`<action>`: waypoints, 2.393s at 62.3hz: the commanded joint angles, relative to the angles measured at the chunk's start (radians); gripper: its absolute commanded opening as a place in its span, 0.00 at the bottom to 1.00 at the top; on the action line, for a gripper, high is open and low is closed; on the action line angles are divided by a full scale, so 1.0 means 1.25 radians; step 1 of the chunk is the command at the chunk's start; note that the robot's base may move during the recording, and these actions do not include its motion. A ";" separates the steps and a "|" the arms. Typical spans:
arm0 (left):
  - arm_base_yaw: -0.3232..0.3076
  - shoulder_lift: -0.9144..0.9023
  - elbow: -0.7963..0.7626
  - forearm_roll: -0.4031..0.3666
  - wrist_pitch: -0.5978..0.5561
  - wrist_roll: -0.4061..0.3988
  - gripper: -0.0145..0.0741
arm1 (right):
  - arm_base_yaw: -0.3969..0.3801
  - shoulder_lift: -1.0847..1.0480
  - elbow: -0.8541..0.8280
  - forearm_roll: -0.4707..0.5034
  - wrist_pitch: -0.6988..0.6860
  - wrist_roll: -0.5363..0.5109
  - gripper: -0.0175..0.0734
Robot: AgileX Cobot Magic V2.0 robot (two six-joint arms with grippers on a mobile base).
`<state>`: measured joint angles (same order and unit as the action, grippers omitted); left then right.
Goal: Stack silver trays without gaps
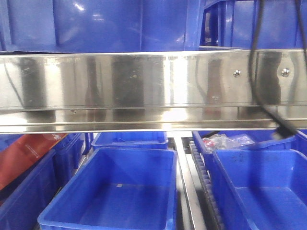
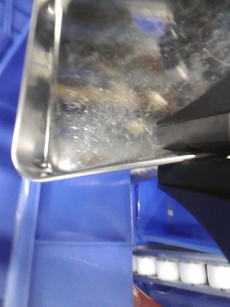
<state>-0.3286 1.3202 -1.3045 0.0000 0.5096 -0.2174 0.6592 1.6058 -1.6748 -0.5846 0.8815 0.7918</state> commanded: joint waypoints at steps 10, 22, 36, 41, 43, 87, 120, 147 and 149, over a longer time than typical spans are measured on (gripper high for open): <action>-0.012 -0.016 -0.006 0.010 -0.050 -0.003 0.15 | 0.025 -0.041 0.000 -0.060 -0.030 -0.006 0.11; -0.012 -0.016 -0.006 0.010 -0.108 -0.003 0.15 | 0.026 -0.041 0.000 -0.055 -0.032 -0.006 0.11; -0.012 -0.016 -0.006 0.010 -0.109 -0.003 0.15 | 0.026 -0.041 0.000 -0.055 -0.032 -0.006 0.11; -0.012 -0.016 -0.006 0.010 -0.114 -0.003 0.15 | 0.026 -0.041 0.000 -0.055 -0.032 -0.006 0.11; -0.012 -0.016 -0.006 0.010 -0.117 -0.003 0.15 | 0.026 -0.041 0.000 -0.054 -0.032 -0.006 0.11; -0.012 -0.016 -0.006 0.010 -0.149 -0.003 0.15 | 0.026 -0.041 0.000 -0.054 -0.042 -0.006 0.11; -0.012 -0.016 -0.006 0.010 -0.196 -0.003 0.15 | 0.026 -0.041 0.000 -0.054 -0.103 -0.006 0.11; -0.012 -0.016 -0.006 0.028 -0.218 -0.003 0.15 | 0.026 -0.041 0.000 -0.057 -0.161 -0.006 0.11; -0.012 -0.016 -0.006 0.028 -0.218 -0.003 0.15 | 0.026 -0.041 0.000 -0.057 -0.161 -0.006 0.11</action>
<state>-0.3292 1.3145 -1.3045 0.0526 0.3025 -0.2285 0.6788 1.5617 -1.6748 -0.6649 0.7859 0.8100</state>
